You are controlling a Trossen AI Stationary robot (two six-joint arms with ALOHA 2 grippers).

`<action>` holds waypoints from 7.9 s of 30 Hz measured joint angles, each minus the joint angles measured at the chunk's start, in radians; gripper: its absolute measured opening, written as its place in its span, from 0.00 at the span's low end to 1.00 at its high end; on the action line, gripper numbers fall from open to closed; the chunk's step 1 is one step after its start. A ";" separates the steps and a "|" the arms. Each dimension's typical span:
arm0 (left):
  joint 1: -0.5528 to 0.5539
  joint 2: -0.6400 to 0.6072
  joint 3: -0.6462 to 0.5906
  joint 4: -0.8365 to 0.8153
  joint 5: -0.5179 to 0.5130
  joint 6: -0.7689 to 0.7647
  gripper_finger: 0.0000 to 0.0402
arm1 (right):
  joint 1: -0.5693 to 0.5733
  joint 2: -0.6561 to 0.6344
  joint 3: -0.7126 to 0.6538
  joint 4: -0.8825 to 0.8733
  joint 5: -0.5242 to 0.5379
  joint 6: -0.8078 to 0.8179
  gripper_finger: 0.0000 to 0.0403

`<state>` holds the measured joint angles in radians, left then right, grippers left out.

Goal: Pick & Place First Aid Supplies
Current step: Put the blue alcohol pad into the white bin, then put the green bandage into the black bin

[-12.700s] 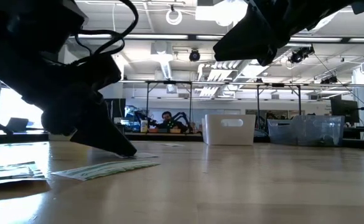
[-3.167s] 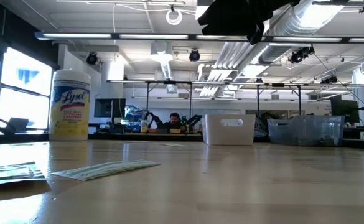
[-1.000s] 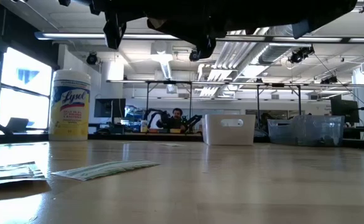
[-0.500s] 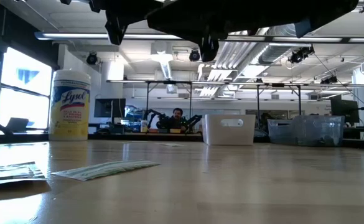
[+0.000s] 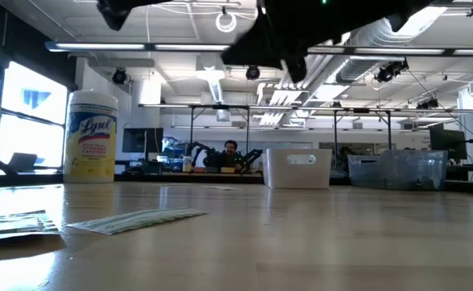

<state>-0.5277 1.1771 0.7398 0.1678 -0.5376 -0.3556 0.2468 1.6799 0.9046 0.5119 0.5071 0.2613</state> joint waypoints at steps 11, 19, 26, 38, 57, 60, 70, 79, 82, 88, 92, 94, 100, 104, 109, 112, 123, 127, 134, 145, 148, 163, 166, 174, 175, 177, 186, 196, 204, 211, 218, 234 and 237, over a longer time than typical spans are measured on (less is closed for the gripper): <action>-0.167 -0.015 -0.001 -0.477 -0.131 -0.350 0.55 | -0.348 -0.120 0.022 -0.538 0.032 0.165 0.01; -0.195 -0.014 -0.001 -0.508 -0.211 -0.412 0.55 | -0.528 -0.065 0.145 -0.786 0.023 0.136 0.01; -0.193 -0.014 -0.001 -0.509 -0.197 -0.436 0.55 | -0.575 -0.001 0.173 -0.829 0.024 0.098 0.06; -0.193 -0.014 -0.001 -0.511 -0.203 -0.438 0.55 | -0.596 0.016 0.160 -0.837 0.046 0.124 0.30; -0.193 -0.014 -0.001 -0.511 -0.206 -0.439 0.55 | -0.154 0.016 0.231 -0.539 -0.100 -0.072 0.39; -0.193 -0.014 -0.001 -0.509 -0.206 -0.439 0.55 | -0.048 0.034 0.231 -0.452 -0.100 -0.130 0.40; -0.192 -0.014 -0.001 -0.508 -0.232 -0.462 0.55 | 0.129 0.244 0.247 -0.204 -0.228 -0.231 0.49; -0.192 -0.014 -0.001 -0.512 -0.215 -0.461 0.55 | 0.127 0.467 0.416 -0.365 -0.289 -0.200 0.61; -0.192 -0.014 -0.001 -0.511 -0.190 -0.462 0.55 | 0.107 0.501 0.459 -0.463 -0.335 -0.156 0.60; -0.192 -0.014 -0.001 -0.511 -0.189 -0.462 0.55 | 0.089 0.544 0.475 -0.466 -0.414 -0.152 0.58; -0.192 -0.013 -0.001 -0.511 -0.187 -0.462 0.55 | 0.087 0.546 0.449 -0.459 -0.410 -0.139 0.54; -0.192 -0.013 -0.001 -0.511 -0.187 -0.462 0.55 | 0.087 0.547 0.445 -0.460 -0.402 -0.117 0.52; -0.192 -0.013 -0.001 -0.511 -0.187 -0.462 0.55 | 0.087 0.549 0.442 -0.449 -0.383 -0.104 0.42; -0.192 -0.013 -0.001 -0.511 -0.187 -0.462 0.55 | 0.087 0.550 0.440 -0.420 -0.375 -0.074 0.35; -0.192 -0.013 -0.001 -0.511 -0.187 -0.462 0.55 | 0.087 0.550 0.439 -0.412 -0.371 -0.052 0.30; -0.192 -0.013 -0.001 -0.511 -0.187 -0.462 0.55 | 0.087 0.550 0.439 -0.415 -0.371 -0.052 0.28; -0.192 -0.013 -0.001 -0.511 -0.187 -0.462 0.55 | 0.086 0.550 0.440 -0.445 -0.371 -0.033 0.12; -0.192 -0.013 -0.001 -0.511 -0.187 -0.462 0.55 | 0.087 0.526 0.440 -0.501 -0.361 -0.033 0.03; -0.192 -0.013 -0.001 -0.515 -0.186 -0.462 0.55 | 0.106 0.411 0.432 -0.792 -0.198 -0.024 0.02; -0.193 -0.013 -0.001 -0.515 -0.178 -0.462 0.55 | 0.128 0.126 0.435 -1.476 0.162 0.315 0.01; -0.193 -0.013 0.000 -0.515 -0.174 -0.465 0.55 | 0.112 0.047 0.436 -1.733 0.232 0.515 0.00; -0.193 -0.013 0.000 -0.509 -0.163 -0.465 0.55 | -0.206 -0.334 0.171 -1.939 0.312 0.809 0.00; -0.192 -0.013 0.000 -0.510 -0.164 -0.464 0.55 | -0.320 -0.416 0.065 -1.841 0.315 0.766 0.00; -0.192 -0.013 0.000 -0.511 -0.179 -0.462 0.55 | -0.610 -0.524 -0.134 -1.465 0.266 0.448 0.04; -0.192 -0.013 0.000 -0.510 -0.179 -0.463 0.55 | -0.640 -0.524 -0.151 -1.425 0.247 0.418 0.05; -0.192 -0.013 0.000 -0.510 -0.179 -0.468 0.55 | -0.702 -0.520 -0.177 -1.357 0.203 0.370 0.07; -0.192 -0.013 0.000 -0.517 -0.171 -0.487 0.55 | -0.846 -0.515 -0.223 -1.300 0.129 0.332 0.20; -0.193 -0.013 0.000 -0.523 -0.170 -0.503 0.55 | -0.843 -0.519 -0.178 -1.314 0.021 0.295 0.31; -0.193 -0.013 0.000 -0.639 -0.217 -0.651 0.55 | -0.641 -0.532 -0.068 -1.296 -0.045 0.254 0.31; -0.192 -0.013 0.000 -0.786 -0.239 -0.845 0.55 | -0.363 -0.527 -0.091 -1.028 -0.046 0.286 0.31; -0.191 -0.013 -0.001 -0.995 -0.253 -1.088 0.55 | -0.112 -0.461 -0.175 -0.663 -0.024 0.294 0.31; 0.183 -0.014 -0.218 -1.118 -0.131 -1.269 0.55 | 0.155 -0.089 -0.233 0.029 0.091 0.149 0.31; 0.248 -0.015 -0.250 -1.051 -0.102 -1.238 0.55 | 0.155 -0.051 -0.232 0.055 0.093 0.149 0.31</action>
<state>-0.2799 1.1625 0.4900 -0.8829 -0.6393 -1.5939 0.4015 1.6293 0.6724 0.5664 0.5997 0.4103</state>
